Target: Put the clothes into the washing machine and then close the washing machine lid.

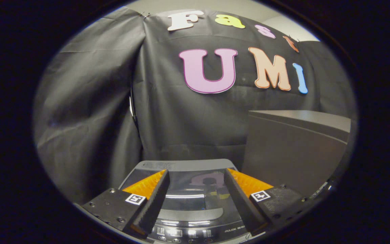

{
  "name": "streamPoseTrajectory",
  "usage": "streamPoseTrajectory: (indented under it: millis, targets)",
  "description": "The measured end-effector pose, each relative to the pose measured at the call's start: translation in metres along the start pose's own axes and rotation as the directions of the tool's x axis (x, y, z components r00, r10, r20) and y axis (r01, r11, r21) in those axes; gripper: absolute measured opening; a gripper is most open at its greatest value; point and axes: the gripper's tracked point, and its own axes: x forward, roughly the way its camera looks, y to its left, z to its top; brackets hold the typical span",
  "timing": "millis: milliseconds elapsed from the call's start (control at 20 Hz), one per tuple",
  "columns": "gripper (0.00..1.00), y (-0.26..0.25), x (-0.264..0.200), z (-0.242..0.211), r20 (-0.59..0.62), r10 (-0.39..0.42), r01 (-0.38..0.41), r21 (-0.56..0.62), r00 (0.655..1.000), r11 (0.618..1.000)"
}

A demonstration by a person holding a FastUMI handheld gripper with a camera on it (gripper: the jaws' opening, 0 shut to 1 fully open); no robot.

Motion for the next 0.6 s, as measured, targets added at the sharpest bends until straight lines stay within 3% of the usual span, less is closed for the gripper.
streamPoseTrajectory:
  millis: [400, 600]
  targets:
    - [0.97, -0.027, -0.051, 0.017, 0.006, 0.025, -0.025, 0.055, 1.0, 0.998]
    - [0.97, -0.044, -0.082, 0.021, 0.028, 0.019, -0.019, 0.008, 0.999, 1.0]
